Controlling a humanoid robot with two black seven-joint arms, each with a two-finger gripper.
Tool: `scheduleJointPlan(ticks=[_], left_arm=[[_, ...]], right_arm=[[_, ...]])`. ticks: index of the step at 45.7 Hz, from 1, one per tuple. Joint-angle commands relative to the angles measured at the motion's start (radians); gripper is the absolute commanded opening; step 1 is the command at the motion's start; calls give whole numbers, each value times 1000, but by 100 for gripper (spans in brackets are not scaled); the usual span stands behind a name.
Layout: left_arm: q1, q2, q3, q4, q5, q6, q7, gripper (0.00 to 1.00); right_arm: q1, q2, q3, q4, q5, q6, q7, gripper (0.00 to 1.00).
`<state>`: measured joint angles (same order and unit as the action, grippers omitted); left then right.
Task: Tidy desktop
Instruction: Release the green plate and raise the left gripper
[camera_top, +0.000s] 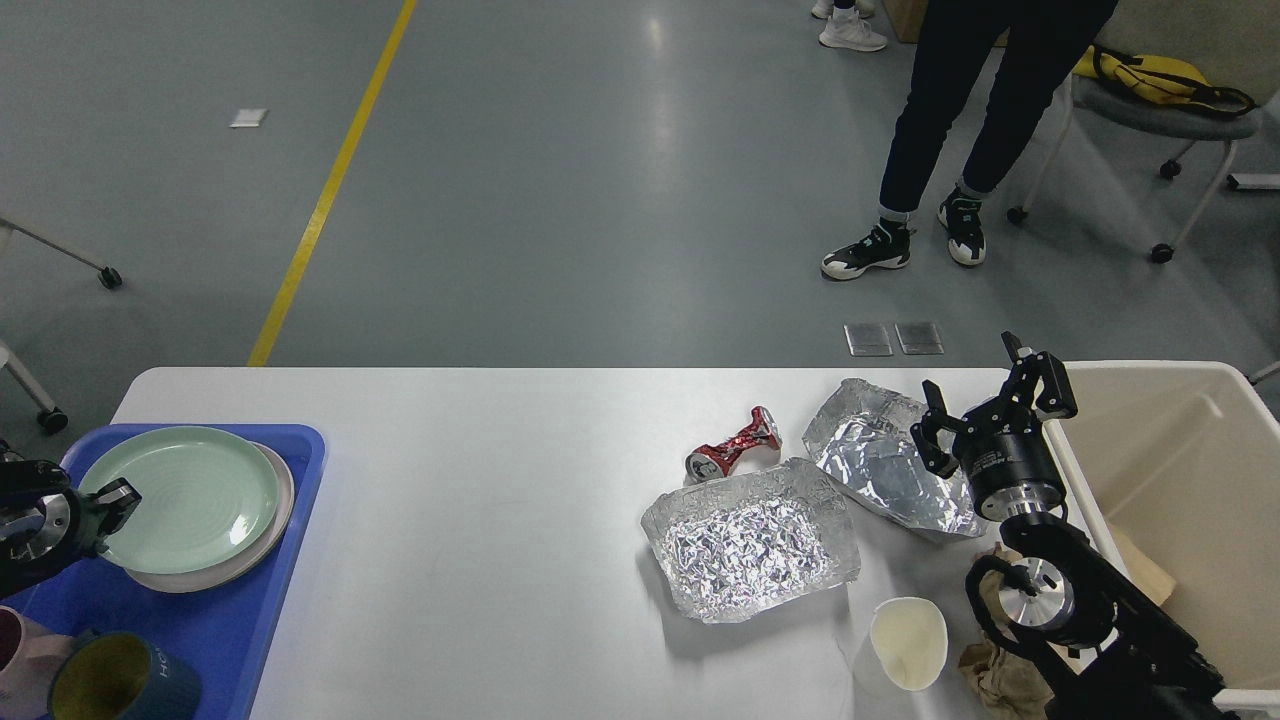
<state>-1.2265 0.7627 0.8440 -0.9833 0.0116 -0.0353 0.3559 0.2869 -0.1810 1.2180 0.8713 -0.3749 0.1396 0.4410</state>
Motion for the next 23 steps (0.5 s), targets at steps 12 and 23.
scheduleJointPlan(ticks=[12, 23], left_arm=[[5, 1, -5, -2, 1, 2, 0, 73], [-2, 3, -5, -6, 1, -12, 6, 95]], right_arm=[[0, 0, 0, 0, 1, 0, 1, 100], [0, 0, 0, 0, 1, 0, 1, 100]])
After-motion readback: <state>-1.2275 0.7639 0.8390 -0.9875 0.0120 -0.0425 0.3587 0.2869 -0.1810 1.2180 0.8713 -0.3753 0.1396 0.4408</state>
